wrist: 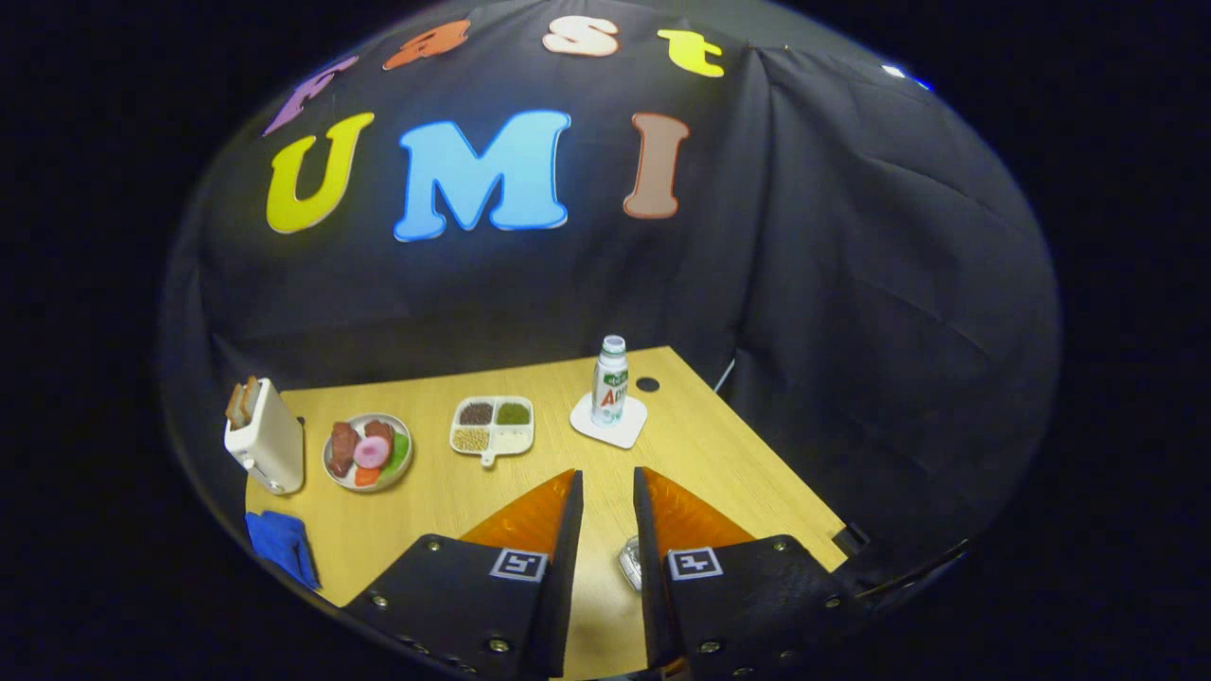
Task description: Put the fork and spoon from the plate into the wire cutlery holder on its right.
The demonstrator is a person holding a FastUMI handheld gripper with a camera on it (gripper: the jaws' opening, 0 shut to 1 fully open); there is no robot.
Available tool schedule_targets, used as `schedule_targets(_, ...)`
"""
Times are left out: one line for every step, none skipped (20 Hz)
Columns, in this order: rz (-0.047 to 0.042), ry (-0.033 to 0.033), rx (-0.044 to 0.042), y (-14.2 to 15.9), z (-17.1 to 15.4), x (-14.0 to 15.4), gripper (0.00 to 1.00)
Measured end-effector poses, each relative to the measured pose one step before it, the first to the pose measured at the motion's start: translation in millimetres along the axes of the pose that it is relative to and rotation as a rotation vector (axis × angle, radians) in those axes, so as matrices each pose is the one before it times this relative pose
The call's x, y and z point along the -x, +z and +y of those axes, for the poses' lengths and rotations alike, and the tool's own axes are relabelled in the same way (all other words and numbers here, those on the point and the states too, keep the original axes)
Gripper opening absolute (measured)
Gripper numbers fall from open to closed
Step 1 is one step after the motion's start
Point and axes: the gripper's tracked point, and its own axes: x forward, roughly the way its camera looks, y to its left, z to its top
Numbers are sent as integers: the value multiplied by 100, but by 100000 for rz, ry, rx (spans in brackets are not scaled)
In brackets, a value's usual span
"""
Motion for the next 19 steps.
schedule_targets(-5756, 1437, -691, 1562, 468, 1026, 32)
schedule_targets(-5204, 2016, -1120, 993, 678, 1289, 32)
schedule_targets(-4583, 2200, -2088, 1110, 736, 955, 32)
schedule_targets(-3926, 2533, -1490, 1136, 803, 750, 32)
schedule_targets(-4435, 2669, -525, 1308, 895, 790, 32)
schedule_targets(-5233, 3083, 361, 1342, 902, 516, 32)
schedule_targets(-5753, 3448, 600, 1441, 1088, 497, 32)
schedule_targets(-5430, 4096, 297, 1184, 1152, 242, 32)
schedule_targets(-3885, 2825, 537, 1060, 1128, 388, 33)
schedule_targets(-2156, 2317, 631, 435, 1189, 476, 33)
schedule_targets(-1142, 2008, 224, 453, 921, 409, 33)
schedule_targets(-840, 1844, 139, 442, 721, 213, 33)
schedule_targets(-826, 1747, -341, 433, 875, 170, 33)
schedule_targets(-472, 1764, -688, 191, 771, 22, 33)
schedule_targets(76, 1637, -287, 117, 1010, 268, 33)
schedule_targets(411, 1305, -63, -89, 797, 317, 33)
schedule_targets(841, 1660, 8, 82, 1111, 585, 33)
schedule_targets(708, 2068, -105, -97, 1339, 762, 33)
schedule_targets(797, 2699, -545, 38, 1803, 806, 33)
